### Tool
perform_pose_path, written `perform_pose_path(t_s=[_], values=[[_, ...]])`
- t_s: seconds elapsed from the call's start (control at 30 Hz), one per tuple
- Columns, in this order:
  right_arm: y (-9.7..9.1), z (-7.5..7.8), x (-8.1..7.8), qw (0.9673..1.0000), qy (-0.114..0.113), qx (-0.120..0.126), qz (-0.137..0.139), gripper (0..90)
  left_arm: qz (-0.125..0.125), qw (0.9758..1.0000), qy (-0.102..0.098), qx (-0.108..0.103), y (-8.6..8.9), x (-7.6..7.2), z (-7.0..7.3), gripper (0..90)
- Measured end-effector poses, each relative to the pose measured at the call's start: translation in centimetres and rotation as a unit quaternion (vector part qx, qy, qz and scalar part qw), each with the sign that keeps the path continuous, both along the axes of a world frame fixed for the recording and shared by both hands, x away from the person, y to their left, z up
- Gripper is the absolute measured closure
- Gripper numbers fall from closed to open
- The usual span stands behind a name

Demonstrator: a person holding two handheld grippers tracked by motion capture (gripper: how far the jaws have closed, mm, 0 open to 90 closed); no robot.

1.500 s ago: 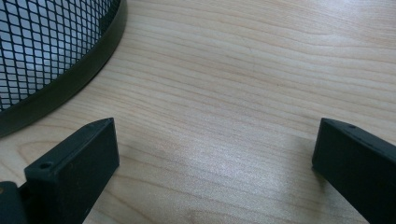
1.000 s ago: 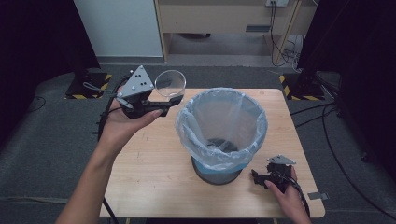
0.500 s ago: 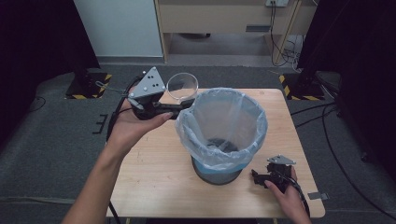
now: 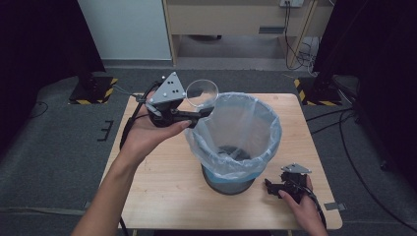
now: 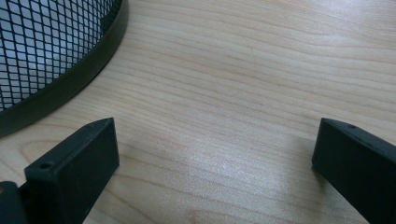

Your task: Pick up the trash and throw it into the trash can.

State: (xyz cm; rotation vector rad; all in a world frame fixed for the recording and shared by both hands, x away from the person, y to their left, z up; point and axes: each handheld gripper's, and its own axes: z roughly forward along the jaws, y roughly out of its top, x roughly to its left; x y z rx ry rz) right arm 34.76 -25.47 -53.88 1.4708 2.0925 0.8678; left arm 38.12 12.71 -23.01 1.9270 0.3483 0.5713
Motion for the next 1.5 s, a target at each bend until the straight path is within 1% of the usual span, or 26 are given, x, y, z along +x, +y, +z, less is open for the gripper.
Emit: perform_pose_path(t_s=[0.2,0.3,0.43,0.63,0.7,0.77,0.9,1.07,1.13,1.17,1.23,1.3,1.4,1.5], values=[[0.0,0.0,0.0,1.0000,0.000,0.000,0.000,0.5,-0.005,1.0000,0.003,0.007,-0.5,0.1,-0.2,40.9],[0.0,0.0,0.0,1.0000,0.000,0.000,0.000,0.5,-0.007,0.9999,0.005,0.005,-0.8,0.1,-0.2,40.9],[0.0,0.0,0.0,1.0000,0.000,0.000,0.000,0.5,-0.010,0.9999,0.006,0.009,-1.1,0.2,-0.2,40.9],[0.0,0.0,0.0,1.0000,0.001,0.001,-0.001,0.5,-0.015,0.9997,0.015,0.009,-1.5,0.8,-0.1,40.9],[0.0,0.0,0.0,1.0000,0.000,0.000,0.000,0.5,-0.017,0.9996,0.021,0.006,-1.6,1.2,-0.1,40.9],[0.0,0.0,0.0,1.0000,0.000,0.000,0.000,0.5,-0.018,0.9995,0.026,0.007,-1.7,1.5,-0.2,40.8],[0.0,0.0,0.0,1.0000,0.000,0.000,0.000,0.5,-0.020,0.9990,0.039,0.007,-1.8,2.3,-0.8,40.8],[0.0,0.0,0.0,1.0000,0.001,0.001,-0.001,0.4,-0.020,0.9982,0.053,0.017,-2.0,3.1,-1.5,40.7],[0.0,0.0,0.0,1.0000,0.000,0.002,-0.001,0.4,-0.016,0.9977,0.059,0.029,-2.3,3.5,-1.8,40.7],[0.0,0.0,0.0,1.0000,-0.001,0.000,0.001,0.4,-0.016,0.9974,0.063,0.033,-2.4,3.8,-2.0,40.7],[0.1,0.0,0.1,1.0000,-0.001,0.000,0.001,0.4,-0.023,0.9967,0.070,0.033,-2.5,4.2,-2.3,40.6],[0.1,0.0,0.1,1.0000,-0.001,0.001,0.000,0.4,-0.022,0.9962,0.073,0.043,-2.7,4.6,-2.6,40.4],[0.1,0.0,0.1,1.0000,-0.001,0.001,0.000,0.4,-0.027,0.9956,0.080,0.041,-2.7,5.3,-2.9,40.0],[0.1,0.0,0.1,1.0000,-0.001,0.001,0.001,0.4,-0.027,0.9945,0.089,0.047,-2.9,5.8,-3.1,39.9]])
